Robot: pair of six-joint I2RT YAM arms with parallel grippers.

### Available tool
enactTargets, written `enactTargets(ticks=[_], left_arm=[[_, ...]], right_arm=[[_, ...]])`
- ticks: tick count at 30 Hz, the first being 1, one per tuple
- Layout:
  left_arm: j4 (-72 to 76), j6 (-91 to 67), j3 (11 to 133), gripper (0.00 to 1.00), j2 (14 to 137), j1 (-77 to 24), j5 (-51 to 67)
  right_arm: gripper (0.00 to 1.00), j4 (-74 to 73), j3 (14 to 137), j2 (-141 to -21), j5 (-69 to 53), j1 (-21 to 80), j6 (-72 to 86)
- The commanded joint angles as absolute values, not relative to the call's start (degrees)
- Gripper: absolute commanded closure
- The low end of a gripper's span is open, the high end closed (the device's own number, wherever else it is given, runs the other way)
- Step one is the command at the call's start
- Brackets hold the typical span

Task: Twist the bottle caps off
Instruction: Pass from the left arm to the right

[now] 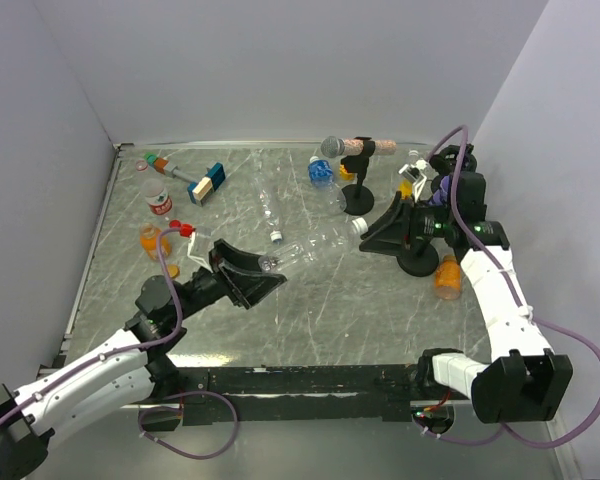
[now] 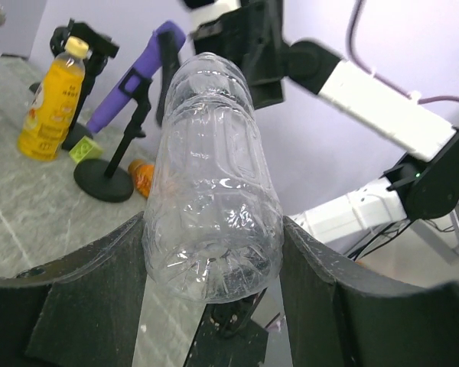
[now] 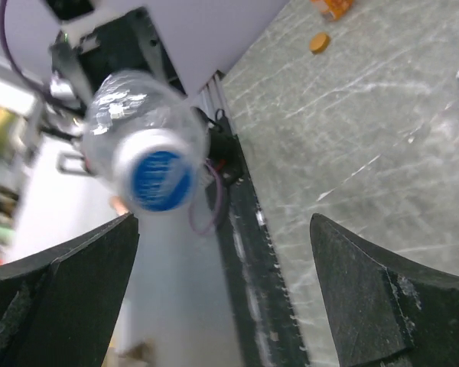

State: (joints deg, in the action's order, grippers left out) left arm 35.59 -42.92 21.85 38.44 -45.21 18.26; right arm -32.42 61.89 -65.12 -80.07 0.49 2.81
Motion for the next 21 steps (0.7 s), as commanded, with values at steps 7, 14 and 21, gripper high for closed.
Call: enactTargets(ticks=[7, 14, 21], left_arm=[[46.05, -45.70, 21.80, 0.91, 40.96, -45.44, 15.65], [47.46, -46.49, 21.88, 0.91, 42.71, -45.79, 15.03], [47.29, -46.41, 22.15, 0.91, 43.51, -46.05, 14.06]], right_arm=[[0.01, 13.32, 53.80, -62.93, -77.17, 0.62, 60.08], [0.02, 25.15, 52.99, -63.98, -75.86, 3.42, 72.00], [0.37, 18.11, 55.90, -65.04, -72.95, 6.42, 64.96]])
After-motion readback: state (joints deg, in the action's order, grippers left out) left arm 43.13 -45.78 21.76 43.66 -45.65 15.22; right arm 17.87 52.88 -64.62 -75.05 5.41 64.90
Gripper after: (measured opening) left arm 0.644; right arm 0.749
